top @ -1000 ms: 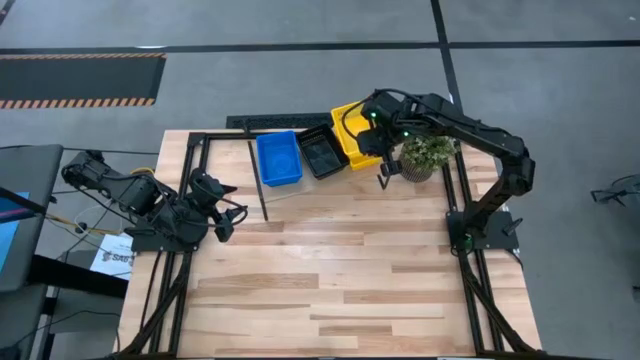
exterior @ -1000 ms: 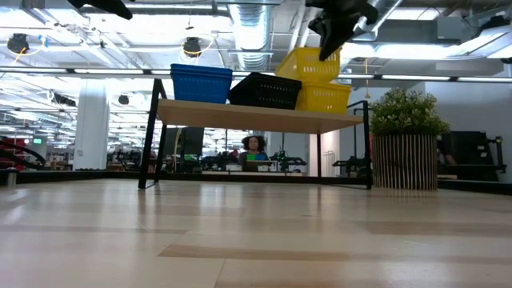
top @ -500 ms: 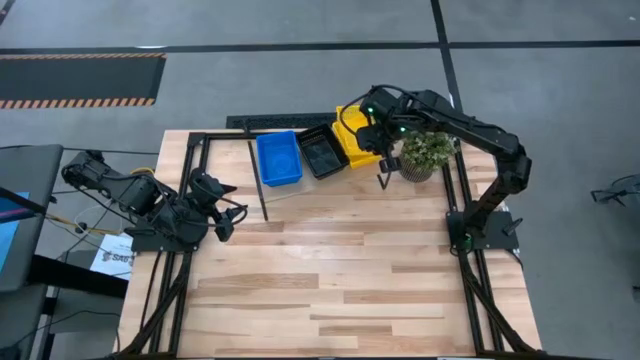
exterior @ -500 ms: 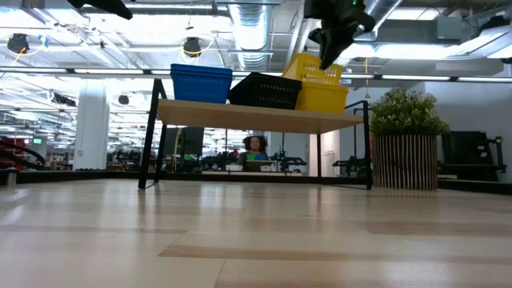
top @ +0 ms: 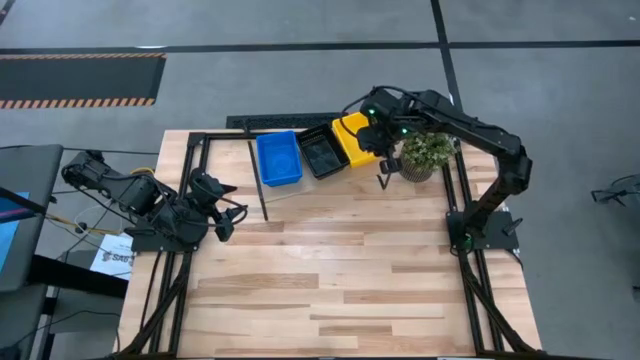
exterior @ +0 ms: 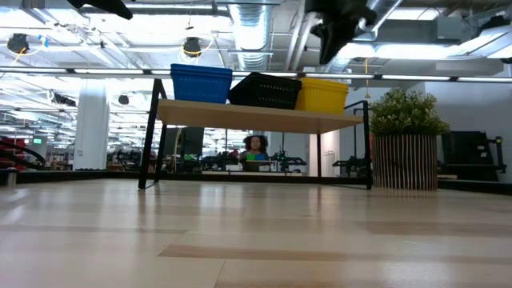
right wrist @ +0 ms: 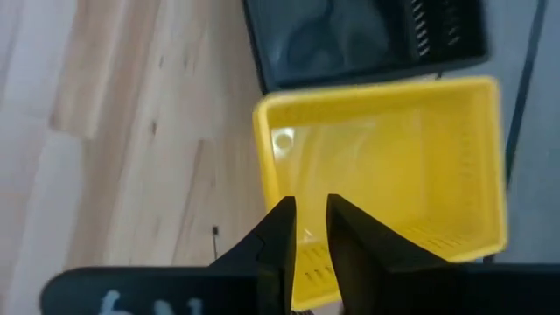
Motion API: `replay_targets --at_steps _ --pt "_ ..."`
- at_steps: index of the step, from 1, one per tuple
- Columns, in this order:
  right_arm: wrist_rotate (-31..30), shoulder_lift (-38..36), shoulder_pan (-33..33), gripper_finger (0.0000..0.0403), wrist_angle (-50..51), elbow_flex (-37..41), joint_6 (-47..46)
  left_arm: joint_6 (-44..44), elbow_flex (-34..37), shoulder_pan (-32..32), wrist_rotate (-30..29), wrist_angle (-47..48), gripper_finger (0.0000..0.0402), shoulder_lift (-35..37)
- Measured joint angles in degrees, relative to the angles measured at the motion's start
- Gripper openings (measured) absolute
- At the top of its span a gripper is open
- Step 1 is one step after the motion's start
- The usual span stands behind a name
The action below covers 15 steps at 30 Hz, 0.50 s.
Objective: Stack baskets on shelf by color
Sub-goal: Return to Home Position
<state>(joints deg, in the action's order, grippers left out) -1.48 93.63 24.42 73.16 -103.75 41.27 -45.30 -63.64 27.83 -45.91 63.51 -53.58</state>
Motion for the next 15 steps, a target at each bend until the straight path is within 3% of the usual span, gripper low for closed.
replay_targets --at_steps 8,12,15 --pt "2.1 -1.5 -2.6 0.0093 5.1 -10.6 -12.8 2.2 -2.3 0.0 -0.2 -2.3 0.0265 0.0" --pt "15.6 -6.8 -3.2 0.0092 1.8 -10.0 -16.7 6.4 -2.7 1.0 -6.6 -4.6 0.0265 0.1" --pt "24.9 -13.2 -3.7 0.0088 -5.0 -4.4 -19.3 5.0 -1.4 3.3 -16.6 -4.1 0.0265 1.2"
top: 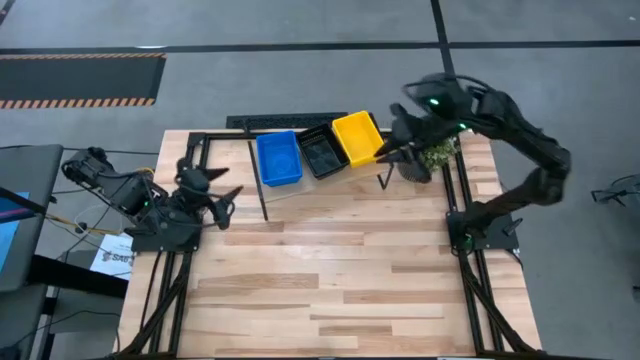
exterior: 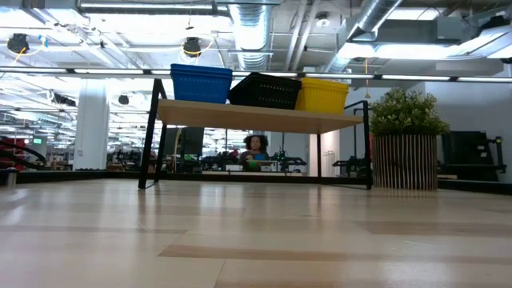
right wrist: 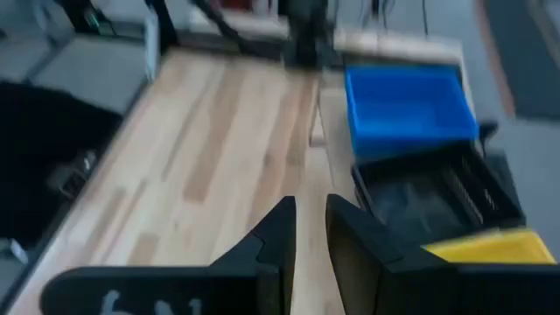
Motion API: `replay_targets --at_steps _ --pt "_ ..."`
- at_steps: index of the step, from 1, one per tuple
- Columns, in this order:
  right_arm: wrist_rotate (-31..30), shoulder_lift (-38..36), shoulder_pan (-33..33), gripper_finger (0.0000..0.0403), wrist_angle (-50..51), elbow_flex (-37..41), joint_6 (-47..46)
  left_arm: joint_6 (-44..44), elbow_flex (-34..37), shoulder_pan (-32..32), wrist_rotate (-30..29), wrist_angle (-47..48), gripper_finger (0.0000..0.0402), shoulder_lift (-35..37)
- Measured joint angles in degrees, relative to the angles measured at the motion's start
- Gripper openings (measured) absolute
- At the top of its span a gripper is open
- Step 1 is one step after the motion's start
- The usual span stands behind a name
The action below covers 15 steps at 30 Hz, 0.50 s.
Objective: Stack baskets on shelf by color
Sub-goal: Return to Home Position
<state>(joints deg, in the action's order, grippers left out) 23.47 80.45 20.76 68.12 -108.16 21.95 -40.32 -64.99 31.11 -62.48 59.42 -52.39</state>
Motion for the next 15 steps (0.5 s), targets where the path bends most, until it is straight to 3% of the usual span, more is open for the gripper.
replay_targets --at_steps 3,6,11,15 --pt "1.5 -7.7 -2.0 0.0082 -9.5 10.2 -3.1 -4.5 3.8 3.1 -8.7 1.0 0.0265 2.1" --pt "0.4 -15.8 -4.8 0.0076 -20.1 22.7 -7.6 -8.2 8.5 6.3 -10.8 1.0 0.0265 6.2" --pt "-2.0 -27.8 -9.2 0.0072 -40.6 44.3 -14.9 -9.7 16.5 11.3 -8.9 -3.3 0.0265 13.6" --pt "-5.7 -34.7 -12.3 0.0072 -57.4 59.9 -20.0 -5.2 22.0 13.3 -2.4 -11.9 0.0265 19.6"
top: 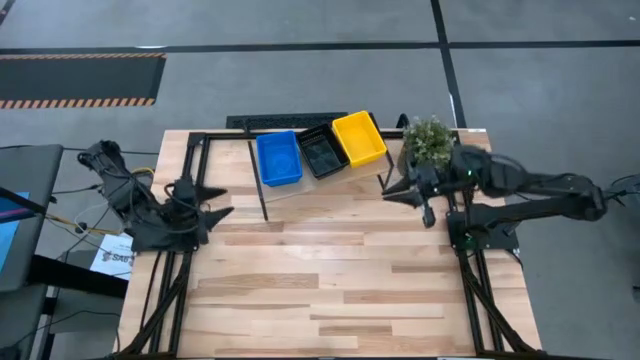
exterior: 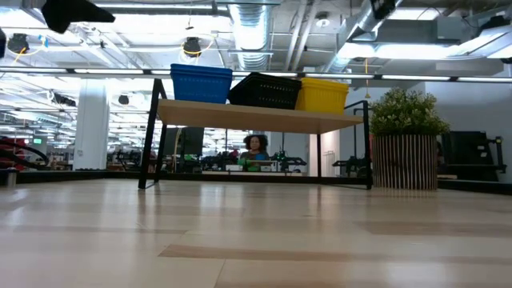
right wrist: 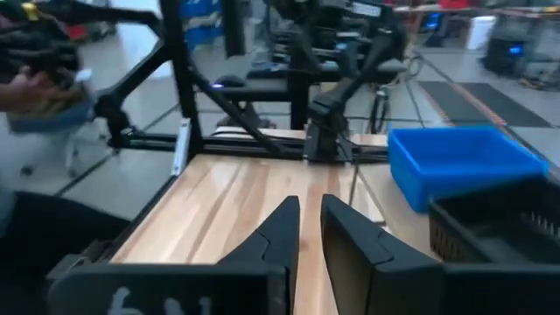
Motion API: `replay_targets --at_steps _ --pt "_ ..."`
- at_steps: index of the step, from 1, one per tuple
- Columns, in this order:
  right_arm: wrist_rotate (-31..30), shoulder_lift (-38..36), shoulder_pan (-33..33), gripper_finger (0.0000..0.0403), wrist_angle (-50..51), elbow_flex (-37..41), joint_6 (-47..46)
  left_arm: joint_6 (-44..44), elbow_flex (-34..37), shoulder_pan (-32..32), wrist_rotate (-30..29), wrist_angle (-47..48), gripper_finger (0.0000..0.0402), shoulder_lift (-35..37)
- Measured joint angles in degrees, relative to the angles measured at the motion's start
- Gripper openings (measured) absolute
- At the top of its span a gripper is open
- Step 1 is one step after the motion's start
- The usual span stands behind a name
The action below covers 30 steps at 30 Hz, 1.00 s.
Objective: Stack baskets on shelf by color
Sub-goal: Return to Home Position
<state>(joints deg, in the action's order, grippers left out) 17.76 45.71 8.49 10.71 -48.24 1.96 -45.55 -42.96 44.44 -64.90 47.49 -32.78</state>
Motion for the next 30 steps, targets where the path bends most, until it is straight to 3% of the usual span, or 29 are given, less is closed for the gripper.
replay_targets --at_steps 6,14,20,24,30 --pt "-7.0 -5.1 -3.1 0.0072 -15.9 16.1 -6.3 11.8 8.2 0.0 12.5 -16.4 0.0265 7.1" --pt "-12.2 -6.5 -6.2 0.0072 -27.7 25.8 -8.6 28.0 19.3 -2.8 27.3 -34.8 0.0265 14.9" --pt "-16.5 -6.3 -7.3 0.0072 -33.6 29.7 -7.7 31.7 24.7 -4.6 34.2 -35.7 0.0265 23.9" --pt "-16.7 -6.4 -7.6 0.0072 -39.6 32.7 -7.6 35.3 26.8 -4.7 35.4 -33.5 0.0265 32.8" --pt "-16.8 -6.3 -9.1 0.0072 -49.4 39.0 -7.8 33.7 27.6 -4.8 36.8 -32.3 0.0265 32.3"
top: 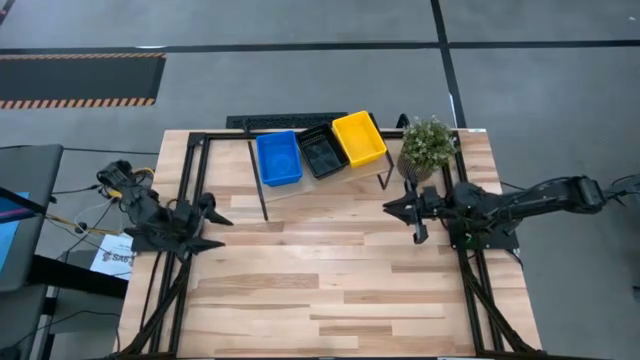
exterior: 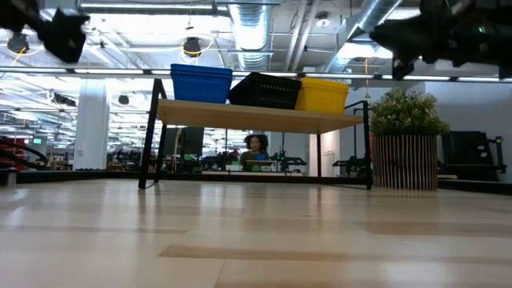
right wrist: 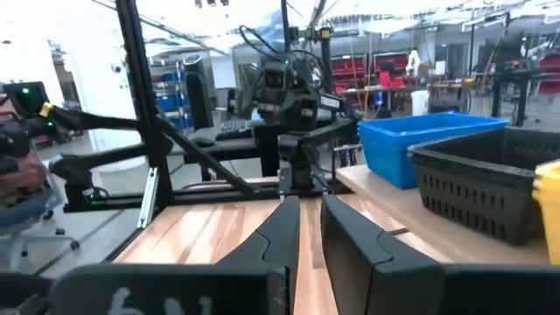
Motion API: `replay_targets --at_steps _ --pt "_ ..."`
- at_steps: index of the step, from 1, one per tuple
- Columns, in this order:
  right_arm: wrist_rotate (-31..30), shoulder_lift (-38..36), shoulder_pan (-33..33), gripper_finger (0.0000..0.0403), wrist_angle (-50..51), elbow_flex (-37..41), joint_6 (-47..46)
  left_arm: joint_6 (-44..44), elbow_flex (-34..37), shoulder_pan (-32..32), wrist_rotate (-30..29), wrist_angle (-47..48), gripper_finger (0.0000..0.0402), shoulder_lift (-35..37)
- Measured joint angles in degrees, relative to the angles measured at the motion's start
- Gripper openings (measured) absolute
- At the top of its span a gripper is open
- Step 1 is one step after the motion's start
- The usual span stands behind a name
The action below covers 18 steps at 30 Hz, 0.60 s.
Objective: Stack baskets on shelf by color
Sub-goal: Return to Home Position
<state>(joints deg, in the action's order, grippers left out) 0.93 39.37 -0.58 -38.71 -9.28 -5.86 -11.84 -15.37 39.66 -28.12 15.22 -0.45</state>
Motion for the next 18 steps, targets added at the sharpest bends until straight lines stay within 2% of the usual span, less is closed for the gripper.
replay_targets --at_steps 2,6,9,12,18 --pt "-0.2 0.0 -0.1 0.0072 -3.2 2.5 0.6 -2.6 1.9 0.0 1.5 1.4 0.0265 0.4" --pt "-0.6 0.0 -0.4 0.0072 -12.7 8.6 -0.4 -5.2 7.2 0.0 5.2 -4.6 0.0265 0.4" --pt "-1.2 0.4 -1.2 0.0072 -11.3 8.7 -1.5 -5.2 12.2 0.0 8.2 -11.5 0.0265 0.3" --pt "-1.7 0.3 -1.4 0.0072 -11.8 8.7 -1.4 -4.5 13.9 0.0 12.0 -17.8 0.0265 -0.7" --pt "-3.6 0.3 0.0 0.0072 -9.3 8.7 -2.1 -4.0 13.9 0.0 20.2 -15.2 0.0265 -0.9"
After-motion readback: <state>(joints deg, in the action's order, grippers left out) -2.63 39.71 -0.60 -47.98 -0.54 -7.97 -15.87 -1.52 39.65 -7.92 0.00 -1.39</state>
